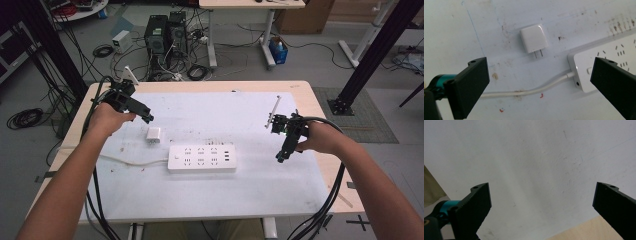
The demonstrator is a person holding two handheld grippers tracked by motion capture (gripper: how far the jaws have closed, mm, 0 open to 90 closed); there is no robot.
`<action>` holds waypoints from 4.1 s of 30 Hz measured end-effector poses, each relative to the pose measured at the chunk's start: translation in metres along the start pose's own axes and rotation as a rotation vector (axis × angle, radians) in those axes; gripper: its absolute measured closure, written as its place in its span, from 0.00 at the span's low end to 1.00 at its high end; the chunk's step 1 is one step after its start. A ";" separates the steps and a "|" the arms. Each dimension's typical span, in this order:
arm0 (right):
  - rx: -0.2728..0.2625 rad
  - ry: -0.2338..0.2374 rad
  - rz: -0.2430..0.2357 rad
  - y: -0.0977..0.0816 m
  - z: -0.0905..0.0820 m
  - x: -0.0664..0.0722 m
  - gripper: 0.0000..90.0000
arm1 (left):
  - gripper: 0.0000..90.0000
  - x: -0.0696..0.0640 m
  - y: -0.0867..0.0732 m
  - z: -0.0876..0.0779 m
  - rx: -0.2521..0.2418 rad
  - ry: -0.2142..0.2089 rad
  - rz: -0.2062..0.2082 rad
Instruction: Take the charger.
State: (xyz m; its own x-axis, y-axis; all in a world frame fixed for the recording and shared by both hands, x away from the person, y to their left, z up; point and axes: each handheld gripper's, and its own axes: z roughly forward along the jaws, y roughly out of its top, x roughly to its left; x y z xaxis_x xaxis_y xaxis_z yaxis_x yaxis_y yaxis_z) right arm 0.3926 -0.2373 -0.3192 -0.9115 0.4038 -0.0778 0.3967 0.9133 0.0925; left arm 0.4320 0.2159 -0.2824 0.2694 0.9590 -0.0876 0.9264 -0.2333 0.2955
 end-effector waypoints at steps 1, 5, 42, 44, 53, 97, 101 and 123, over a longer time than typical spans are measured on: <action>0.001 0.002 0.001 0.000 0.000 0.000 0.01 | 0.02 -0.001 0.001 0.004 0.003 0.003 -0.022; 0.001 -0.001 -0.006 0.002 0.001 -0.001 0.01 | 0.02 -0.003 0.006 0.026 0.011 0.022 -0.109; -0.005 0.024 0.005 -0.007 0.006 -0.005 0.01 | 0.12 -0.015 0.015 0.143 0.064 0.123 -0.224; -0.004 0.025 0.008 -0.008 0.006 -0.005 0.01 | 0.12 -0.015 0.015 0.144 0.068 0.129 -0.222; -0.010 0.031 0.006 -0.007 0.006 -0.006 0.01 | 0.21 -0.014 0.012 0.147 0.079 0.136 -0.218; -0.040 -0.011 0.010 -0.014 -0.007 0.009 0.02 | 0.47 -0.038 -0.008 0.032 -0.054 -0.097 0.317; -0.041 -0.015 0.004 -0.015 -0.008 0.013 0.02 | 0.47 -0.041 -0.014 0.013 -0.072 -0.131 0.398; -0.050 -0.027 -0.009 -0.008 -0.015 0.026 0.02 | 0.47 -0.051 -0.046 -0.034 -0.151 -0.211 0.769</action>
State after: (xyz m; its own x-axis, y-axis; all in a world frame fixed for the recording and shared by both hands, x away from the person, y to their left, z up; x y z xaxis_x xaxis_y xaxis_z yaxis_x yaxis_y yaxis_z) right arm 0.3640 -0.2348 -0.3068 -0.9117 0.3971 -0.1052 0.3817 0.9135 0.1407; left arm 0.3670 0.1837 -0.2587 0.8743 0.4851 0.0190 0.4204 -0.7762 0.4699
